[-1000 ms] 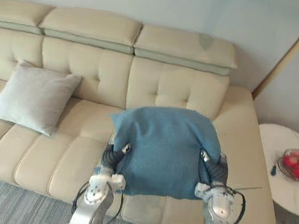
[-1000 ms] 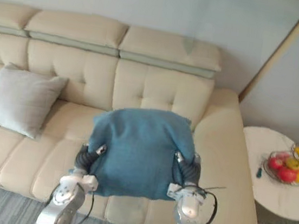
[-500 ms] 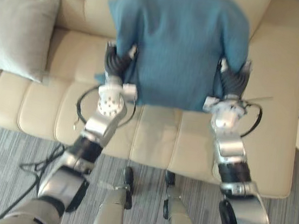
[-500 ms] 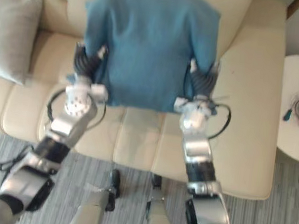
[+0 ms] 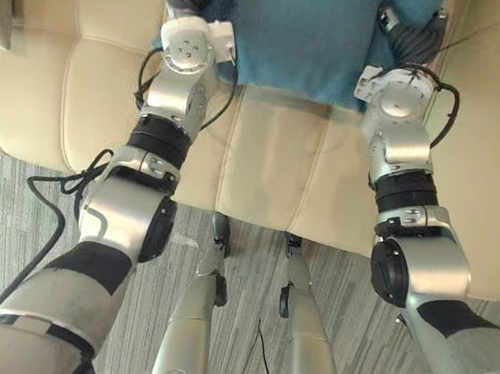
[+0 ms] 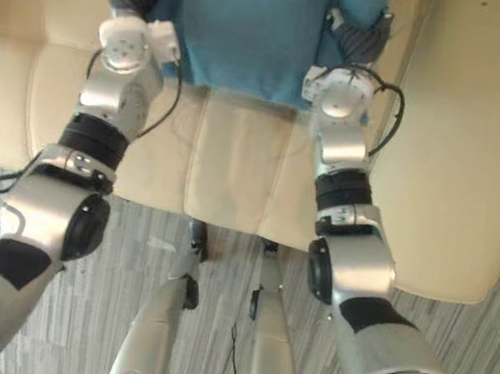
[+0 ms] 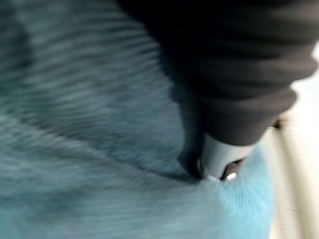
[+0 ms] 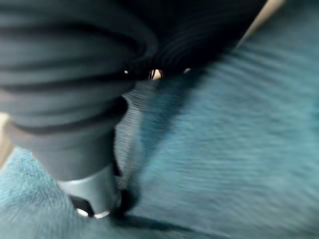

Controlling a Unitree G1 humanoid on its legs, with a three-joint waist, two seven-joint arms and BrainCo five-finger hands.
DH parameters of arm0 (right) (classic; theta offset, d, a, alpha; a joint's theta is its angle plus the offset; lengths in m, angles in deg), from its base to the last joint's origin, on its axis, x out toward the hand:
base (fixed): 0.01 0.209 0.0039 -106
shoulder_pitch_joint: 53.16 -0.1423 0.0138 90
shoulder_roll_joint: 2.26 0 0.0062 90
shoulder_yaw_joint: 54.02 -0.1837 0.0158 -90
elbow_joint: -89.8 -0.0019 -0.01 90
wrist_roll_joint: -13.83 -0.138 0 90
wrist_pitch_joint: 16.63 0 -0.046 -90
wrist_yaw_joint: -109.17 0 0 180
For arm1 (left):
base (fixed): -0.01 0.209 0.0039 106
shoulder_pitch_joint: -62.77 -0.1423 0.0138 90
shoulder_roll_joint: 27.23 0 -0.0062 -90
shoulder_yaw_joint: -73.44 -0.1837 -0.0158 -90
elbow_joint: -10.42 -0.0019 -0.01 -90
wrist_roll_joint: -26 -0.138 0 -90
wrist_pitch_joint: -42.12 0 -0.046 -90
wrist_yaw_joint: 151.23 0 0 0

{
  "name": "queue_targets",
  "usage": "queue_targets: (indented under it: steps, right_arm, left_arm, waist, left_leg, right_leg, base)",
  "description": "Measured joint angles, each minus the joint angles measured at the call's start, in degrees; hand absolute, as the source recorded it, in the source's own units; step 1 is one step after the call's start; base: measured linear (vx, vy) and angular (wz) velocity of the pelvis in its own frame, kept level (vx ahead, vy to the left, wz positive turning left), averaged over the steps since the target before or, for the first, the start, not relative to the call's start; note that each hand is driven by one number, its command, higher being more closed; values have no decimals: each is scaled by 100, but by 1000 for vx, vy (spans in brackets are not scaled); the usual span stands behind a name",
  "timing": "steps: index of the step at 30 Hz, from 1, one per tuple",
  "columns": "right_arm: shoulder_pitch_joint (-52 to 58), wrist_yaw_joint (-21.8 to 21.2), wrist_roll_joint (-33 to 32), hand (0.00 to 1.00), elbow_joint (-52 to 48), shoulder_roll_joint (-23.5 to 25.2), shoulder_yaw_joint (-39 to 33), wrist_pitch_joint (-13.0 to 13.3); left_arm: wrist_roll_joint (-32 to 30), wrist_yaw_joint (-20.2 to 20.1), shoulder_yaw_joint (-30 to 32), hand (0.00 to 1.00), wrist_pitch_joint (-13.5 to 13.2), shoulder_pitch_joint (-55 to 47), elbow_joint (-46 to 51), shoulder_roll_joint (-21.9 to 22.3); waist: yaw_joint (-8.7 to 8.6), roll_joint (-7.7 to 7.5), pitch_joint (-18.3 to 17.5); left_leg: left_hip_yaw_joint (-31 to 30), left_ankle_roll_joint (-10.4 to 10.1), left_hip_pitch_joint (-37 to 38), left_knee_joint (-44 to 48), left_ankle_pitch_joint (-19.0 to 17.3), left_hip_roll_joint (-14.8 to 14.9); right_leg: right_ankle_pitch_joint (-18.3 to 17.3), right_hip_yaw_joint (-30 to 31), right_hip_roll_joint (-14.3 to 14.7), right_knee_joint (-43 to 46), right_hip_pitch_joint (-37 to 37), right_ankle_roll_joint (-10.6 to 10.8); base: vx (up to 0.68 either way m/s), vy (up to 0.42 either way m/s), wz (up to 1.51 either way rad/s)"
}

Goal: Pick up cushions and gather them together orderly.

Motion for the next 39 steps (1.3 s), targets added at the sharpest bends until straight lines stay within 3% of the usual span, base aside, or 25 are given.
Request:
queue_targets:
  steps: [5, 9, 15, 20, 24, 28, 32, 39]
  right_arm:
    - [149, -178, -92, 0, 234, 71, 31, -8]
    - [654, -324, -225, 0, 130, 78, -89, 137]
    - [1921, -463, -234, 0, -1058, 1, -439, 267]
    - [3557, -724, -223, 0, -2773, -535, -520, 354]
    - [5248, -1031, -182, 0, -3850, -403, -554, 568]
    - [6715, -1492, -171, 0, -3691, 397, -503, 591]
    - [7518, -1849, -166, 0, -2717, 945, -526, 607]
    - [7841, -2090, -103, 0, -895, 1215, -729, 534]
  left_arm:
    - [22, -163, 512, 0, -69, -766, -45, 320]
    - [56, -296, 705, 0, -134, -1249, -9, 363]
    - [141, -447, 716, 0, -183, -2178, 792, -12]
    - [292, -543, 712, 0, -436, -3397, 2325, -560]
    - [291, -672, 647, 0, -617, -5051, 3387, -308]
    - [279, -1036, 261, 0, -576, -6628, 3361, 434]
    - [-69, -1549, 103, 0, -421, -7481, 2622, 832]
    - [-901, -1841, 650, 0, -176, -7918, 993, 1101]
  waist:
    - [-27, 8, 124]
    - [-23, 8, 124]
    - [-8, 7, 124]
    - [23, -6, 117]
    - [80, -40, 48]
    - [98, -121, -251]
    - [106, -192, -766]
    - [108, -196, -1433]
  left_leg:
    - [-14, -56, 317, -175, 52, -7]
    - [-77, -57, 540, -181, 52, -13]
    - [-162, -71, 865, -399, 179, -27]
    - [-184, -60, 1380, -482, 166, -37]
    - [-190, -47, 1895, -478, 25, -26]
    - [-188, -32, 2385, -470, -135, -28]
    - [-173, -28, 2809, -368, -338, -27]
    - [-154, -26, 3536, -175, -705, -18]
  right_leg:
    - [-6, -3, 3, -1, 221, -3]
    - [-68, -26, -1, 6, 472, -18]
    - [-232, -163, -2, 225, 654, -44]
    - [-417, -228, -6, 368, 1094, -60]
    - [-561, -269, 2, 349, 1620, -59]
    - [-690, -279, -1, 319, 2127, -45]
    - [-775, -282, -8, 186, 2659, -19]
    - [-1043, -274, -26, 135, 3457, 2]
  base:
    - [5, -4, -2]
    - [12, -23, 7]
    - [8, -37, 10]
    - [42, -37, 6]
    - [68, -32, 0]
    - [104, -15, 1]
    - [64, -7, -2]
    - [22, 4, -2]
